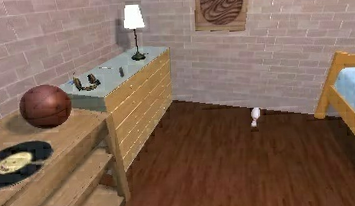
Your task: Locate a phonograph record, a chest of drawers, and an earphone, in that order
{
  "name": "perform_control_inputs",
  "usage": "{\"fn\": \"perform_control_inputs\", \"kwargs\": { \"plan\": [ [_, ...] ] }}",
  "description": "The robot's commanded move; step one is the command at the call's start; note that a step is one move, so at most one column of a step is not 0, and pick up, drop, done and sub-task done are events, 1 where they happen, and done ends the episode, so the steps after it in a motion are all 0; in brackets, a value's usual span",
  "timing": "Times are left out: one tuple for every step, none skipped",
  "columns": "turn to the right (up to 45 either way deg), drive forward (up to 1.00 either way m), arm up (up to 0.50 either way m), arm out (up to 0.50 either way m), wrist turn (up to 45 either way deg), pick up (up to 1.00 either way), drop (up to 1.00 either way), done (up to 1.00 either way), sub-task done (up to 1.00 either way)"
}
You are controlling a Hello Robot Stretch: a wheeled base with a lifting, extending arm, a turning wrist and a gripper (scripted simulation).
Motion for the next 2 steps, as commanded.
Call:
{"fn": "perform_control_inputs", "kwargs": {
  "plan": [
    [6.0,0.0,0.0,0.0,0.0,0.0,0.0,0.0,0.0],
    [0.0,0.75,0.0,0.0,0.0,0.0,0.0,0.0,0.0]
  ]
}}
